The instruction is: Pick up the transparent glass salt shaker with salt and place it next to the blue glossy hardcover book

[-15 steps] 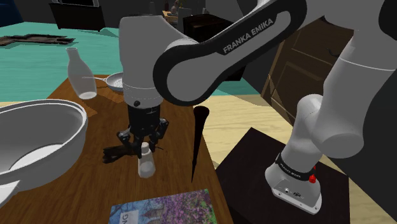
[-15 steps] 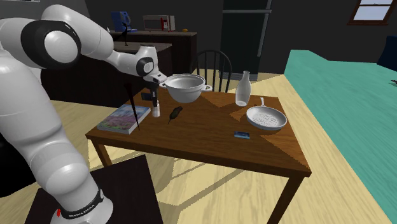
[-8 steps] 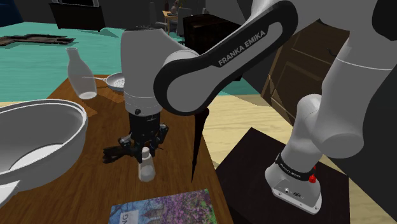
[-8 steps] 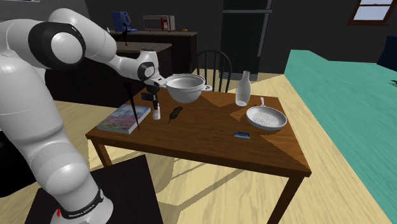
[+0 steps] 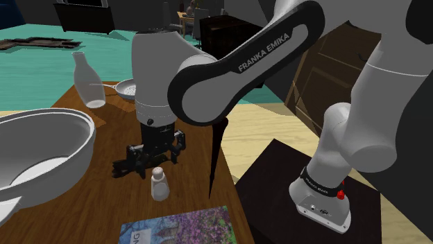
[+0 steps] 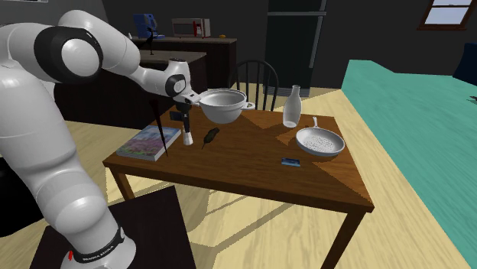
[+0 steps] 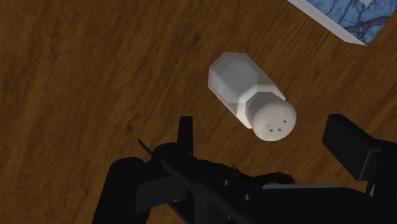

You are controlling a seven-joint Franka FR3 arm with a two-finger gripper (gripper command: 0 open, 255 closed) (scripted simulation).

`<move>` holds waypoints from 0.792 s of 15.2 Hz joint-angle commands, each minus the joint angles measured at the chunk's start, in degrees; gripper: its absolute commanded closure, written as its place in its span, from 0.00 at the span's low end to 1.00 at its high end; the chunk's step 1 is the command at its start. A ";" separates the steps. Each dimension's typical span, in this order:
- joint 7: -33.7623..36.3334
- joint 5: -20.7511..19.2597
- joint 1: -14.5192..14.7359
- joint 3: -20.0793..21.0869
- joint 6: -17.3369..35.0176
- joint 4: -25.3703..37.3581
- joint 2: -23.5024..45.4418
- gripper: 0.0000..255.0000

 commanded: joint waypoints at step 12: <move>-0.90 1.19 -0.45 -0.33 -7.03 3.16 -3.98 0.00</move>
